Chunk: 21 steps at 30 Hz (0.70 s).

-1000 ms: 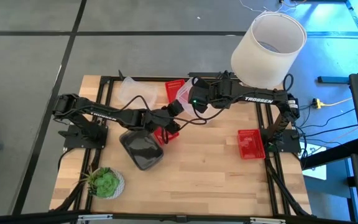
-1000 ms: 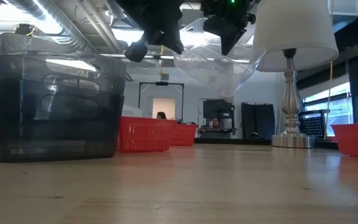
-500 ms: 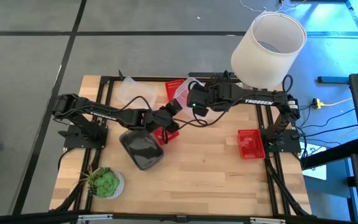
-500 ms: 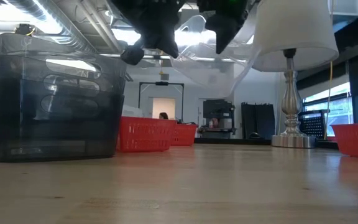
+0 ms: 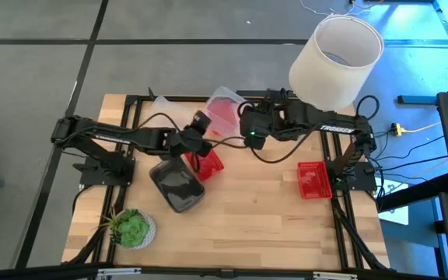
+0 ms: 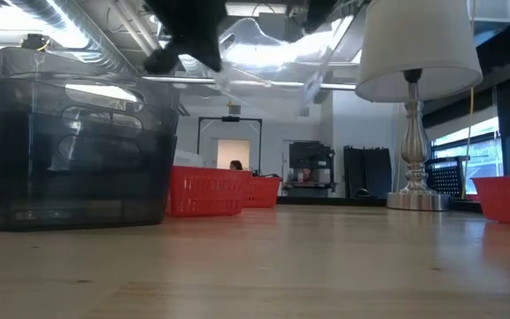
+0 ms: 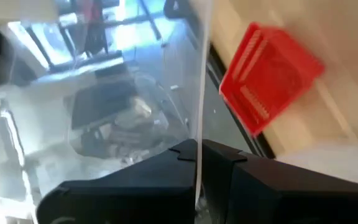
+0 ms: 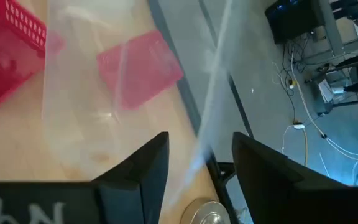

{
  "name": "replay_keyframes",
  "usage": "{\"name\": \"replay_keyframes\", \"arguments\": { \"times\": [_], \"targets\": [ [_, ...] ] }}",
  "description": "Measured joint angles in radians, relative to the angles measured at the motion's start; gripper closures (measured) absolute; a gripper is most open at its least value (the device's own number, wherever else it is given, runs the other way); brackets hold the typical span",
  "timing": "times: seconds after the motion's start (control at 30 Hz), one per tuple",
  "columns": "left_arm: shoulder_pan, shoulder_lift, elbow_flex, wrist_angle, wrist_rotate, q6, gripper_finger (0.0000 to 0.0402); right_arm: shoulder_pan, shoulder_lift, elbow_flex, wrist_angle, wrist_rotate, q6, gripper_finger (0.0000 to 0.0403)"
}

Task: Stack baskets by color
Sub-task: Stack the bottom transparent bin on the stacked transparent bins

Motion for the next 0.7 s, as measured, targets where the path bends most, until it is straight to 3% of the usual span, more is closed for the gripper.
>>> {"name": "replay_keyframes", "arguments": {
  "times": [0.23, 0.47, 0.7],
  "targets": [
    [0.035, -0.130, 0.000, -0.306, 0.005, -0.295, 0.0401, 0.012, 0.000, 0.149, -0.041, -0.020, 0.001, 0.0227],
    [0.102, -0.225, 0.029, -0.671, 0.276, -0.683, 0.0401, 0.012, -0.001, 0.222, -0.041, -0.075, -0.009, 0.0227],
    [0.212, -0.272, 0.031, -0.902, 0.381, -0.826, 0.0401, 0.012, 0.000, 0.214, -0.041, -0.076, -0.030, 0.0227]
  ]
}}
